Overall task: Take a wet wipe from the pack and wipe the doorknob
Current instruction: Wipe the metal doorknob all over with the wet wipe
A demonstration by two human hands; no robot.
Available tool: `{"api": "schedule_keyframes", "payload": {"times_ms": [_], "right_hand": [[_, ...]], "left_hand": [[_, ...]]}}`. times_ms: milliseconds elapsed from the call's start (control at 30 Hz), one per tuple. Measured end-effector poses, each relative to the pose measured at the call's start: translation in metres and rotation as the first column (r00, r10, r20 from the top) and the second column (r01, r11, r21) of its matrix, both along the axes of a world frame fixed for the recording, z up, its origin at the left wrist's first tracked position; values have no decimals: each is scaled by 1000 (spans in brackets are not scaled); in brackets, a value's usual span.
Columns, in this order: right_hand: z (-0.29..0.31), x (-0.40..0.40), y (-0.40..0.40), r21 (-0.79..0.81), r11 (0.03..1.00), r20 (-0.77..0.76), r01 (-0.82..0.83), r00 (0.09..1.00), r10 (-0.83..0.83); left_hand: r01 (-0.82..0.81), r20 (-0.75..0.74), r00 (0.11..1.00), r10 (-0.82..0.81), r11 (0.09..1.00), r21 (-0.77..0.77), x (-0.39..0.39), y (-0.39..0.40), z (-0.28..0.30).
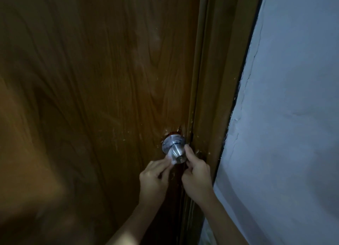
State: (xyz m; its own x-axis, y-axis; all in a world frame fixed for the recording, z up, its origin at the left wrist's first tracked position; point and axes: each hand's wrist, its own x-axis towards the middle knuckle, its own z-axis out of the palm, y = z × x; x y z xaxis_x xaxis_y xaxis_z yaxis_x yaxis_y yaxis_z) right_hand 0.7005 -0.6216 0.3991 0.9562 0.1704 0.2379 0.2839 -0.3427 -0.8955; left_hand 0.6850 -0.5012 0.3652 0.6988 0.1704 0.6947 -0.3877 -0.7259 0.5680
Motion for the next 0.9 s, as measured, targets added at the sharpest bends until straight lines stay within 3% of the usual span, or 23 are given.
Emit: {"api": "schedule_keyframes", "payload": {"times_ms": [133,233,367,467,567,633,700,733,767,833,900], "right_hand": [[4,1,0,11,1000,-4,-11,1000,11],[5,1,0,27,1000,-10,-9,1000,9],[3,1,-3,-1,1000,-12,-2,1000,2],[2,3,-4,6,1000,-31,-17,999,17],[3,3,-6,33,998,-36,-51,998,53],[5,3,-7,39,997,-31,-69,997,70],[6,5,-10,19,998,-31,-64,997,64],[6,6,-11,13,998,-33,-63,997,63],[6,7,-12,11,998,-36,-66,997,67],[5,9,-14,2,997,-37,-77,996,77],[4,11,-15,0,996,-38,-90,995,90]], "left_hand": [[-97,37,993,113,952,-289,-7,7,0],[-22,94,995,42,979,-204,1,1,21],[6,13,1000,-4,994,-108,9,-14,23],[-65,-12,998,65,957,-284,4,-23,5],[-104,-217,976,-13,846,-523,-7,-31,-7],[-64,-229,960,-161,669,-740,-6,-32,-2],[-38,-152,914,-375,294,-955,0,-32,10],[-46,-101,877,-469,127,-991,1,-33,16],[-57,-66,836,-545,34,-998,0,-34,23],[-67,-31,772,-634,-32,-997,-4,-32,32],[-108,-51,790,-611,-57,-993,-5,-27,37]]}}
